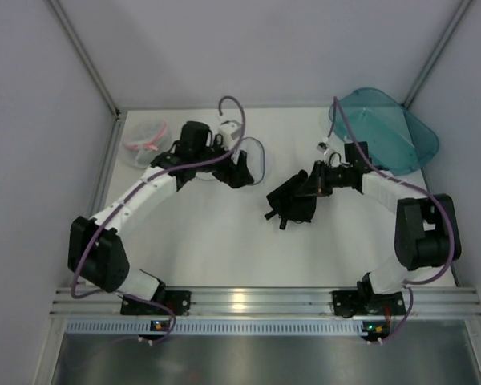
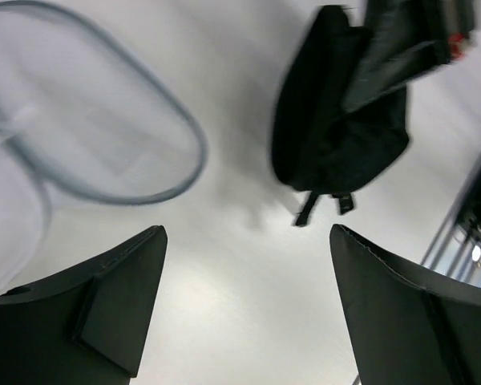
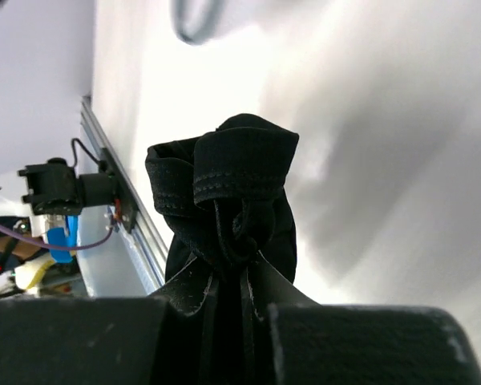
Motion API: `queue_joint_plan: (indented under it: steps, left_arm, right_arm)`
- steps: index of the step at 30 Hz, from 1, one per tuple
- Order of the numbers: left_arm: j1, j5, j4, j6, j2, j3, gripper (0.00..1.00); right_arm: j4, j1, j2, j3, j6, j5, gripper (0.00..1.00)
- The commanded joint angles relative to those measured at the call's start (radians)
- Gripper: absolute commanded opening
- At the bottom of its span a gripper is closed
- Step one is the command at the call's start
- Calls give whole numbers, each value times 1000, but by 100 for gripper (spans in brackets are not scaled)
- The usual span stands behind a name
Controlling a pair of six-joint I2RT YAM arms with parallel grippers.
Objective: Place the bra in the laundry bag and zip it closed
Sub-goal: Pick up the bra from the center of the board, then place the bra in the laundry bag.
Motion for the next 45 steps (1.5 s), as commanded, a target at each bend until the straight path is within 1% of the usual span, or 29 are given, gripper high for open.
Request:
queue_joint_plan:
  steps: [1, 2, 3, 4, 6, 7, 10, 12, 13, 15, 16, 17, 18, 20, 21, 29, 34, 39, 45]
  left_arm:
    - [164, 19, -85, -49, -54, 10, 89]
    - [195, 6, -83, -49, -64, 5, 89]
    - [223, -50, -85, -49, -67, -7, 89]
    - [261, -67, -85, -49, -69, -12, 89]
    - [287, -119, -83, -52, -57, -19, 88]
    - [303, -130, -83, -61, -49, -19, 87]
    - [313, -179, -82, -88, 12, 5, 86]
    - [333, -176, -56, -131, 38, 7, 84]
    - [364, -178, -36, -177, 60, 4, 82]
    - [405, -176, 10, -222, 78, -10, 80]
    - [447, -170, 24, -257, 93, -13, 79]
    - [465, -129, 42, -272, 104, -30, 77]
    - [499, -115, 77, -285, 109, -38, 77]
    - [508, -85, 105, -305, 126, -65, 75]
    - [539, -84, 125, -308, 130, -73, 74]
    - [568, -121, 193, -355, 192, -115, 74]
    - [568, -123, 269, -394, 245, -131, 68]
    - [570, -91, 390, -440, 316, -139, 65]
    - [570, -61, 481, -513, 431, -121, 63]
  right_arm:
    - [28, 3, -109, 101, 19, -77, 0]
    - [34, 3, -130, 115, 28, -81, 0]
    - [38, 4, -138, 132, 38, -86, 0]
    - [60, 4, -147, 167, 63, -91, 0]
    - [102, 6, -170, 197, 126, -81, 0]
    - [155, 7, -175, 226, 149, -62, 0]
    - [200, 27, -155, 295, 211, -26, 0]
    - [237, 56, -118, 327, 246, -12, 0]
    - [245, 66, -107, 357, 257, 1, 0]
    - [289, 95, -67, 393, 277, 23, 0]
    - [303, 104, -55, 420, 285, 52, 0]
    - [339, 119, -32, 431, 294, 67, 0]
    - [364, 127, -21, 441, 315, 83, 0]
    - [393, 151, 21, 474, 337, 130, 0]
    - [422, 161, 37, 487, 355, 145, 0]
    - [485, 230, 228, 571, 387, 279, 0]
    - [528, 244, 336, 589, 400, 325, 0]
    - [528, 250, 396, 588, 383, 403, 0]
    - [516, 250, 413, 569, 366, 439, 0]
